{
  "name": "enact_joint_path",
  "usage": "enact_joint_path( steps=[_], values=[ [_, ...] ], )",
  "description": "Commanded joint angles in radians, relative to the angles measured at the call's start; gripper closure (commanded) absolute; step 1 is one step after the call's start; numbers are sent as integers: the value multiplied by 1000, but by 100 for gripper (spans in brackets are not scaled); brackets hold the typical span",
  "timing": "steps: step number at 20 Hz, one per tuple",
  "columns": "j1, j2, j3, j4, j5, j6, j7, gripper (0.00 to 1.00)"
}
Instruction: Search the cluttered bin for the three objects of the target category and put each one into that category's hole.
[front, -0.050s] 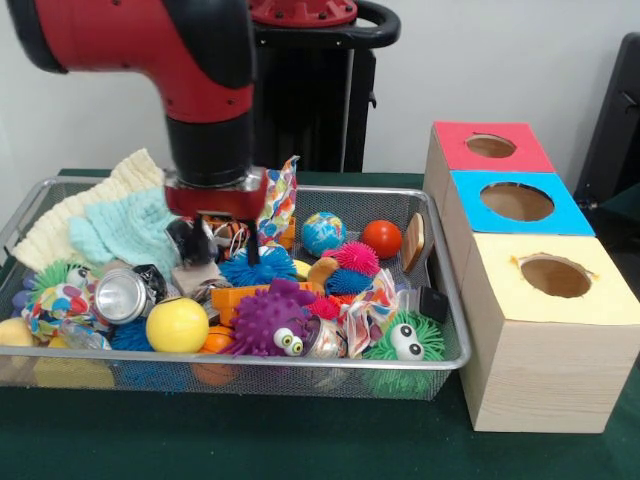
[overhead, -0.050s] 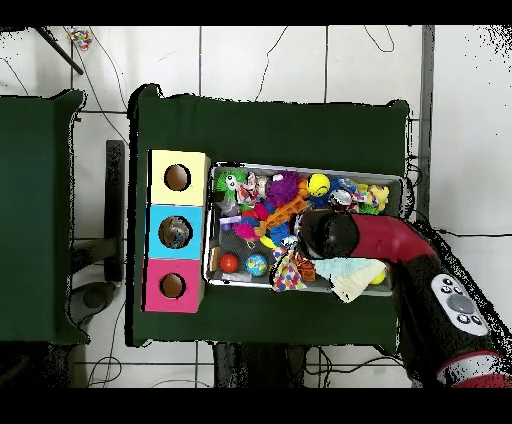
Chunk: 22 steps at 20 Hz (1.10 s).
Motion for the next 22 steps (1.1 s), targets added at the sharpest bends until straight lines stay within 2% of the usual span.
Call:
enact_joint_path(
  steps=[1, 5, 7, 9, 15, 18, 22],
  values=[
    [-110, -61, 94, 95, -87, 35, -278, 0],
    [-172, -70, 119, 122, -105, 39, -281, 0],
    [-171, -65, 109, 108, -125, 50, -270, 0],
    [-133, -53, 71, 75, -177, 39, -232, 0],
    [-14, 107, -27, -40, -338, -125, -41, 0],
    [29, 136, -53, -49, -358, -169, 37, 0],
    [74, 133, -81, -28, -351, -188, 88, 0]
  ],
)
